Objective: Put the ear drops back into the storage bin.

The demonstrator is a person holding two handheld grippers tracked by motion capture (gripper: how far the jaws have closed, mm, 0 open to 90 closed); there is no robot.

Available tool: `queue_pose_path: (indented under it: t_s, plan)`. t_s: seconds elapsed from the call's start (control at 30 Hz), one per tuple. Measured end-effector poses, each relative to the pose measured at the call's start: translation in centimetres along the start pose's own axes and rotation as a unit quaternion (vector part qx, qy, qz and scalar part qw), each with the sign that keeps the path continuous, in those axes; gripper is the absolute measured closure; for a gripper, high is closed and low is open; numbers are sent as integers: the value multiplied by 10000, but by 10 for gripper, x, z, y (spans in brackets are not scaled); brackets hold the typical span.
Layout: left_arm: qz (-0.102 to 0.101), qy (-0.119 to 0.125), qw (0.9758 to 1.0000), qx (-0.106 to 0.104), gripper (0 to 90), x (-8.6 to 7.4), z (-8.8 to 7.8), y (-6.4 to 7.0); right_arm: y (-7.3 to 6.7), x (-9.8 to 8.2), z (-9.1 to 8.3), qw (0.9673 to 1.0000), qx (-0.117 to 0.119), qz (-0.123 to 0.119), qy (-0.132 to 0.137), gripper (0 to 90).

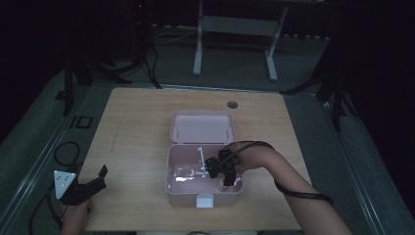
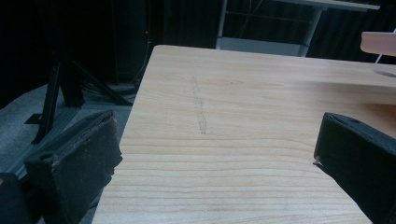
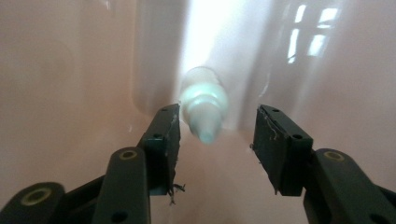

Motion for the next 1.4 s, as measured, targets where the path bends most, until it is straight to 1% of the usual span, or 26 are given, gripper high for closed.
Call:
queue_pose_path:
  t_s: [0.07, 0.13, 0.2, 0.23, 0.27, 0.3, 0.33, 0.37, 0.4, 0.47, 0.63, 0.7, 0.73, 0.77, 0.8, 0.83, 0.87, 0.93, 1.03, 1.2, 1.23, 1.37, 1.4]
  plan:
    - [-1, -7, 10000, -2, 5, 0, 0, 0, 2, -2, -11, 9998, -144, 30, 120, 463]
    - [-2, -6, 10000, -2, 5, 0, 0, 0, 3, -4, -22, 9992, -296, 85, 257, 390]
    - [-3, 1, 10000, -1, 5, 0, 0, 0, 5, -6, -32, 9982, -369, 208, 414, 340]
    - [-3, 0, 10000, 0, 5, 0, 0, 0, 6, -8, -37, 9975, -394, 267, 516, 298]
    - [-2, -3, 10000, 1, 5, 0, 0, 0, 6, -9, -42, 9967, -393, 336, 627, 284]
    - [-4, 1, 10000, 2, 5, 0, 0, 0, 6, -11, -46, 9960, -408, 408, 689, 270]
    - [-4, 3, 10000, 3, 5, 0, 0, 0, 6, -12, -50, 9954, -408, 457, 740, 227]
    - [-1, 2, 10000, 2, 5, 0, 0, 0, 6, -15, -53, 9949, -425, 427, 803, 184]
    - [-3, 3, 10000, 4, 5, 0, 0, 0, 5, -17, -57, 9943, -391, 432, 896, 176]
    - [-1, 1, 10000, 5, 5, 0, 0, 0, 5, -22, -64, 9924, -369, 566, 1032, 143]
    - [4, 2, 10000, 9, 5, 0, 0, 0, 9, -39, -74, 9880, -582, 714, 1241, 139]
    - [4, 4, 10000, 9, 5, 0, 0, 0, 10, -46, -76, 9853, -677, 795, 1351, 139]
    - [5, 1, 10000, 9, 5, 0, 0, 0, 12, -50, -76, 9836, -743, 843, 1414, 139]
    - [5, 1, 10000, 9, 5, 0, 0, 0, 12, -50, -76, 9836, -743, 843, 1414, 139]
    - [7, -5, 10000, 9, 5, 0, 0, 0, 13, -54, -76, 9825, -794, 889, 1429, 139]
    - [2, -2, 10000, 11, 5, 0, 0, 0, 14, -62, -74, 9800, -842, 1034, 1476, 140]
    - [5, -1, 10000, 12, 5, 0, 0, 0, 15, -66, -72, 9790, -832, 1112, 1492, 140]
    - [4, -1, 10000, 12, 5, 0, 0, 0, 15, -74, -68, 9784, -858, 1193, 1455, 140]
    - [1, -3, 10000, 14, 5, 0, 0, 0, 16, -85, -61, 9760, -853, 1365, 1465, 142]
    - [6, -1, 10000, 15, 5, 0, 0, 0, 17, -101, -44, 9714, -848, 1621, 1517, 142]
    - [9, 0, 10000, 12, 5, 0, 0, 0, 16, -104, -40, 9697, -833, 1696, 1548, 141]
    - [5, -5, 10000, 14, 5, 0, 0, 0, 18, -117, -23, 9625, -919, 1926, 1678, 142]
    - [6, -7, 10000, 11, 5, 0, 0, 0, 18, -120, -18, 9611, -918, 1982, 1692, 141]
Point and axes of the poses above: each handheld gripper's, and its own axes: z roughly forward along the jaws, x roughly out of its top, y roughly to its right, the point moved 6 cm from there along z, roughly forward along the jaws, and after that the axes turned 2 degrees about -z, right-handed, at the moved point
